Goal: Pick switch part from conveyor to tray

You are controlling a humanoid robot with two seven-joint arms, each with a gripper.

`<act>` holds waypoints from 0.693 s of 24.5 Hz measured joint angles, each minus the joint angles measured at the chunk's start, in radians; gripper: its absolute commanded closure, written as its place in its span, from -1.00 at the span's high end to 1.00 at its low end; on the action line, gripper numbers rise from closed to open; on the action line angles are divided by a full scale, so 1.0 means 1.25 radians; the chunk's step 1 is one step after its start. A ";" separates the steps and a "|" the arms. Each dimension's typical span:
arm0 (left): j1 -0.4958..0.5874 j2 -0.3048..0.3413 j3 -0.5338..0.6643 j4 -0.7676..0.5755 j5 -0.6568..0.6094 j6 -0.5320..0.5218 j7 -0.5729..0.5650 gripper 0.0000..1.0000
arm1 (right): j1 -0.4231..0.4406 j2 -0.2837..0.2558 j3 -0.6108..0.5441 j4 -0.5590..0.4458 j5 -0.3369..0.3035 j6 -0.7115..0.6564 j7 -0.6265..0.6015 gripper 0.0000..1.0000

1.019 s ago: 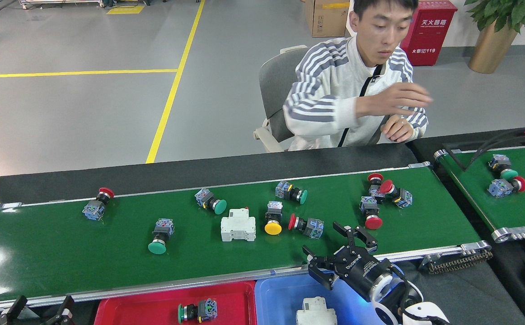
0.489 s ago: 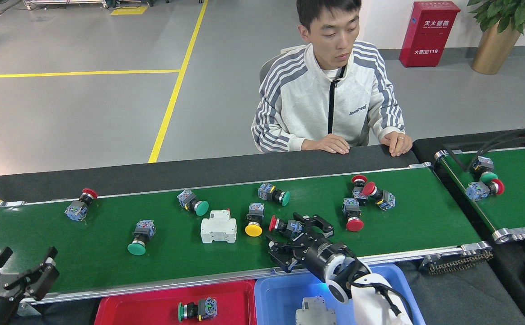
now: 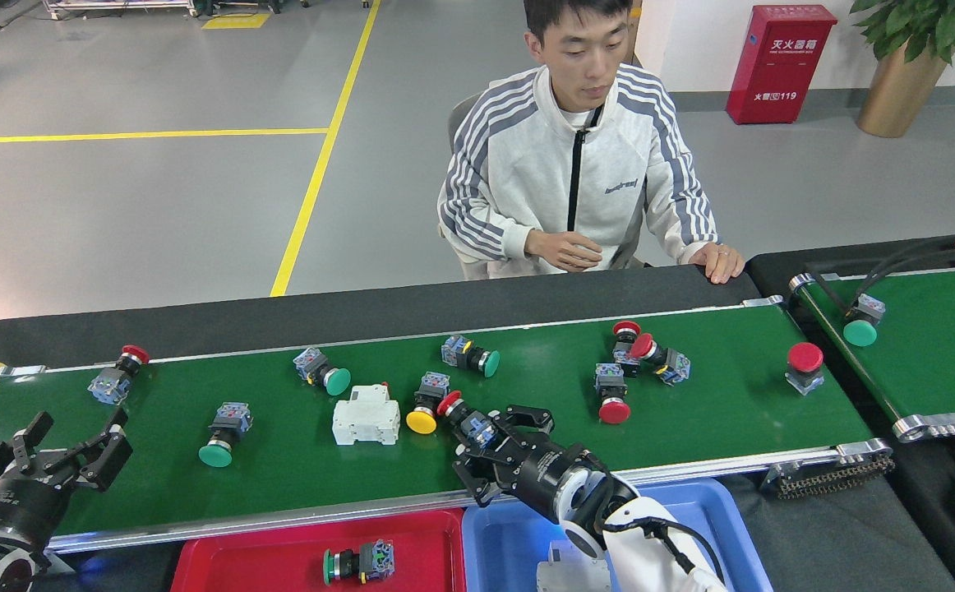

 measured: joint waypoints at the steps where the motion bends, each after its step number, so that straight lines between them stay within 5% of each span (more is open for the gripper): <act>1: 0.003 0.001 -0.002 -0.005 0.001 -0.004 0.000 0.98 | 0.019 0.000 0.019 -0.029 0.001 -0.021 -0.002 -0.58; 3: 0.035 0.000 -0.006 -0.045 0.006 -0.045 0.000 0.98 | 0.043 0.000 0.062 -0.056 0.010 -0.051 -0.005 1.00; 10: 0.187 -0.005 -0.019 -0.245 0.084 -0.143 -0.001 0.98 | 0.068 0.003 0.076 -0.077 0.023 -0.075 -0.039 1.00; 17: 0.199 -0.019 -0.064 -0.222 0.080 -0.096 -0.005 0.98 | 0.280 -0.002 -0.394 -0.238 0.020 0.027 -0.050 0.98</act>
